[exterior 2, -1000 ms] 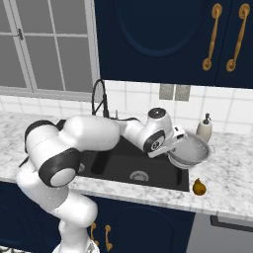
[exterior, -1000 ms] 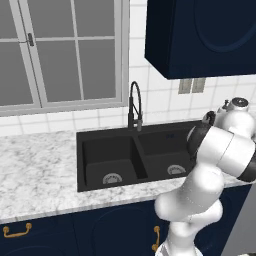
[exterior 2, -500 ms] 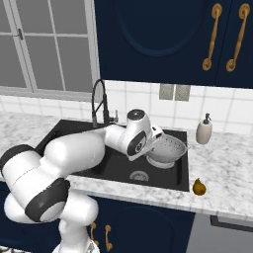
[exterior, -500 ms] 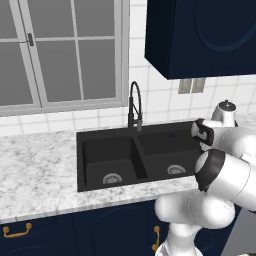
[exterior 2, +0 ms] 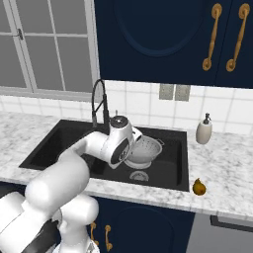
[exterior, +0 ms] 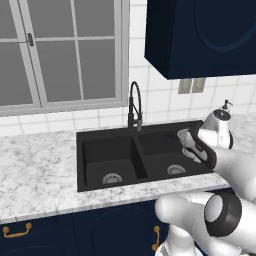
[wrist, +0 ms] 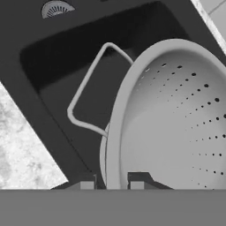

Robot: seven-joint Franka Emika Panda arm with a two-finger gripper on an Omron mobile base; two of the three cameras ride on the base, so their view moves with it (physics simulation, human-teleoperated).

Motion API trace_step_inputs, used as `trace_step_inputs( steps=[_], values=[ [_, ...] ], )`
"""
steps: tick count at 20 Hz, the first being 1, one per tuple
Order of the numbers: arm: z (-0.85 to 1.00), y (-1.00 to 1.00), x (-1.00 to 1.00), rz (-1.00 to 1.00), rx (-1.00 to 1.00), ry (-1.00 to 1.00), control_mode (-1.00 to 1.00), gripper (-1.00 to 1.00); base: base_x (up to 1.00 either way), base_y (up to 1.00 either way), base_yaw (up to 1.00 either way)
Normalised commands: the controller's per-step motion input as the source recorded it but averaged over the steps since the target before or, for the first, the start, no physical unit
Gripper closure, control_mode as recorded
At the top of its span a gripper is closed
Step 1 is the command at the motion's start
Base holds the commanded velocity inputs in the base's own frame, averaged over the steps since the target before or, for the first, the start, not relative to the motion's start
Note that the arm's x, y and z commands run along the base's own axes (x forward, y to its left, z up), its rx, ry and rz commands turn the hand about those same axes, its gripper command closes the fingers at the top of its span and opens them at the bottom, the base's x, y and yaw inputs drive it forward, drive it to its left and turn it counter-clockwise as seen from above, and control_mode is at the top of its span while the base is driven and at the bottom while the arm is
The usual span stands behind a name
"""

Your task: Put the colander in the sink, put the pear in the colander, and turn on the sink faucet and pour water over the colander.

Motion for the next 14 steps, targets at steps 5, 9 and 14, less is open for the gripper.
trace_step_inputs(
  steps=[5,9,14],
  values=[
    [0.00,0.62,-0.23,0.28,0.00,0.00,-1.00,1.00,0.00,0.00,0.00],
    [0.00,0.78,-0.35,0.22,0.00,0.00,-1.00,1.00,0.00,0.00,0.00],
    [0.20,0.71,-0.18,0.19,0.00,0.00,-1.00,1.00,0.00,0.00,0.00]
  ],
)
